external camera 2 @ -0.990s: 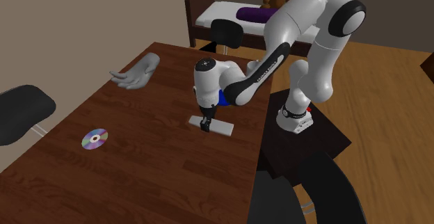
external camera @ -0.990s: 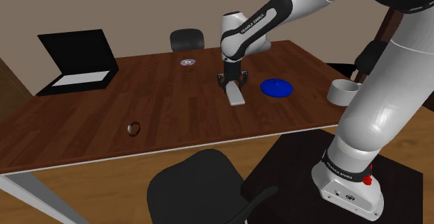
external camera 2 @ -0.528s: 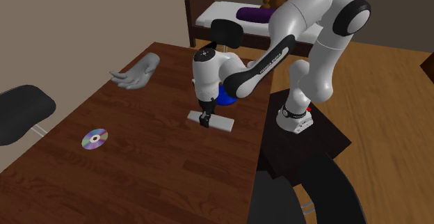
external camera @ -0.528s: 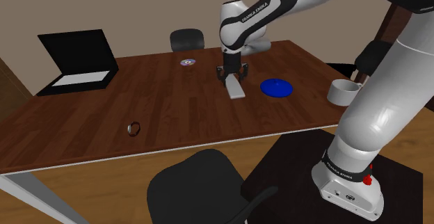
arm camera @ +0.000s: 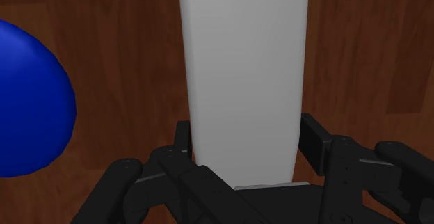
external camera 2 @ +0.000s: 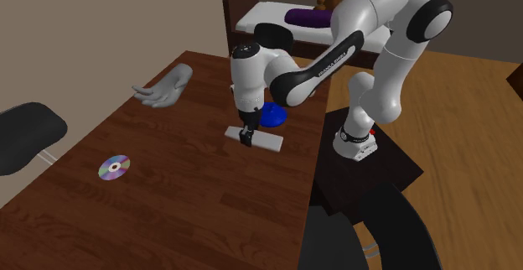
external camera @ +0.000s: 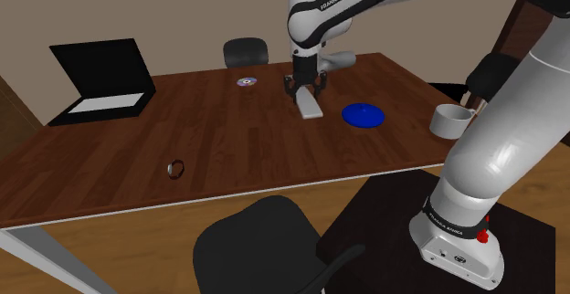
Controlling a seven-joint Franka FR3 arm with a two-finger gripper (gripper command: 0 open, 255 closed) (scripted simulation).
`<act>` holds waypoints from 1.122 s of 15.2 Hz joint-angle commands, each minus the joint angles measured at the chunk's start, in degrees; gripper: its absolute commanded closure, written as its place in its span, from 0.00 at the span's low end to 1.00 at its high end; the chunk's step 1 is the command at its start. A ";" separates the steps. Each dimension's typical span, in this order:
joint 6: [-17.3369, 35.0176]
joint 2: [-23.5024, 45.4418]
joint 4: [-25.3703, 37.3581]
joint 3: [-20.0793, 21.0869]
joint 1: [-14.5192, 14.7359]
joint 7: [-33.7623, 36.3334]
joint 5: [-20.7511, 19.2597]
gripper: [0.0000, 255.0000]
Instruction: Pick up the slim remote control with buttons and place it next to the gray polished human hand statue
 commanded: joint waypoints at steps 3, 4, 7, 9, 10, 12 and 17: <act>-3.06 -0.84 2.22 -0.06 -0.02 -0.08 0.06 1.00; -3.83 -1.05 2.79 -0.07 -0.02 -0.09 0.08 1.00; -6.14 -1.60 4.55 -0.12 -0.03 -0.14 0.13 1.00; -7.68 -1.91 5.78 -0.14 -0.04 -0.16 0.15 1.00; -8.45 -2.04 6.42 -0.16 -0.05 -0.17 0.16 1.00; -9.98 -2.27 7.72 -0.18 -0.05 -0.19 0.17 1.00; -13.57 -2.62 10.96 -0.24 -0.08 -0.21 0.18 1.00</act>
